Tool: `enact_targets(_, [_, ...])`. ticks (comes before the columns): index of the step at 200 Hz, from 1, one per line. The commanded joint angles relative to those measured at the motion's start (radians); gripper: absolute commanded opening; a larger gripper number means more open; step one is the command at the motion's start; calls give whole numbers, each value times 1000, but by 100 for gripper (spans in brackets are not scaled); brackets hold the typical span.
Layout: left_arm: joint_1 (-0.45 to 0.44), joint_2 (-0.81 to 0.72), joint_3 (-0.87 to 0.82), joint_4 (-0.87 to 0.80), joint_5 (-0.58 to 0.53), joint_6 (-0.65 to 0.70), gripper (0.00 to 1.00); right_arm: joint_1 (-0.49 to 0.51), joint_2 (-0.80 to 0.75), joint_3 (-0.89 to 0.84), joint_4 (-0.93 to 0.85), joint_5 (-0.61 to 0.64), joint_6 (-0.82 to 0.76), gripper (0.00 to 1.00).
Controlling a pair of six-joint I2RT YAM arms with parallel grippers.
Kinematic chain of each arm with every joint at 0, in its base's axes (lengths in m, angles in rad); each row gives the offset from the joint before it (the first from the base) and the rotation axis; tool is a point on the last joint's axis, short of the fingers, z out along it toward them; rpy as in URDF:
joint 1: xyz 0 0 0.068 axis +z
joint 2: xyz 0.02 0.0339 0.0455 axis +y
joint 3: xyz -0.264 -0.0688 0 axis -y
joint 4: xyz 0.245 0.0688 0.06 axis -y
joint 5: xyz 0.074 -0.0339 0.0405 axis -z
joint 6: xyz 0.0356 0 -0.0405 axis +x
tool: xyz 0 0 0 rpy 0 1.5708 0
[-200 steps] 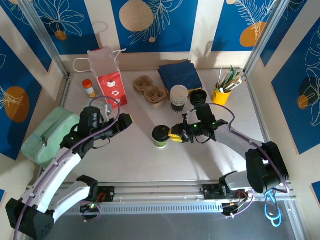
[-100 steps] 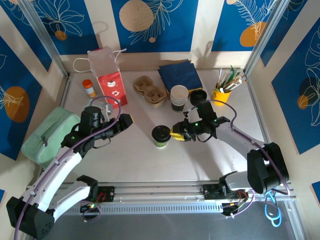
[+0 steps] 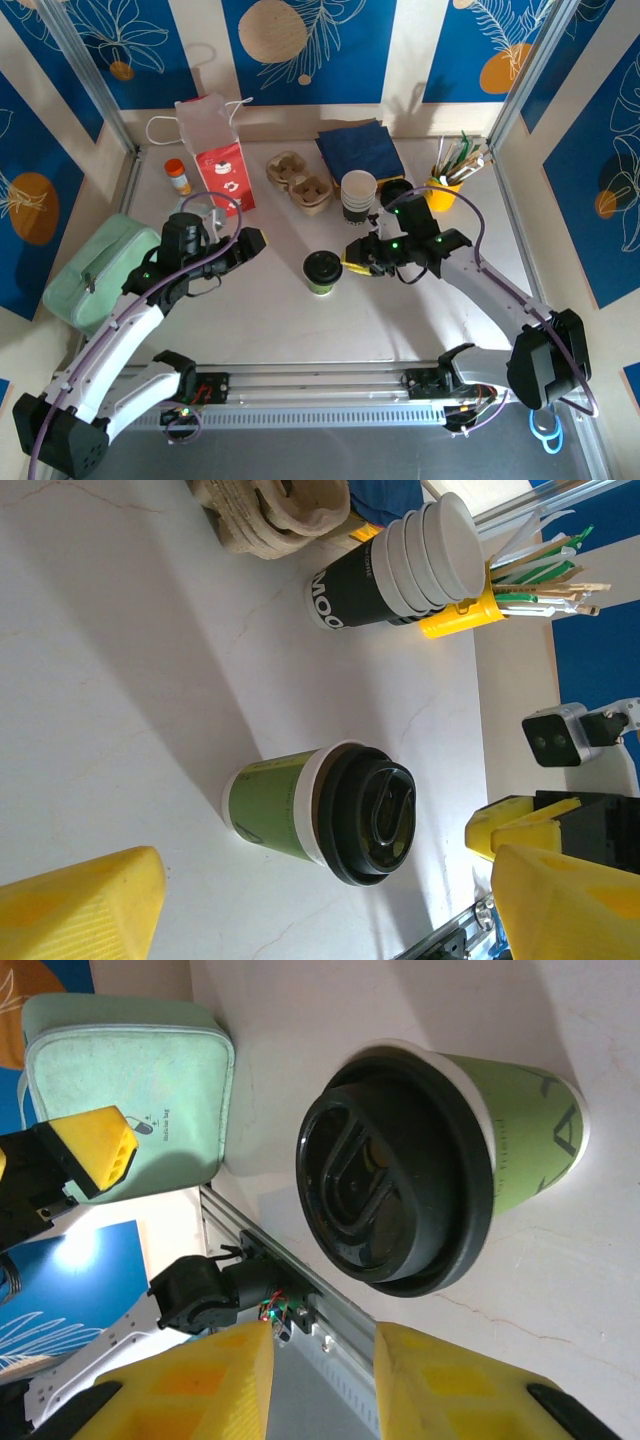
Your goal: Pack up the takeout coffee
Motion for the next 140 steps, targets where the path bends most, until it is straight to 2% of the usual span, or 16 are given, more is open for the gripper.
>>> enact_targets(1, [6,-15,10,4,-5,27,85,21,4,16,-40,46,-9,32])
enact_targets(97, [7,-40,-7,-8,-14,28,85,87,69,28,-37,136,-33,33])
enact_targets(140, [7,-49,-1,-10,-14,28,85,90,82,30,-22,135,-26,33])
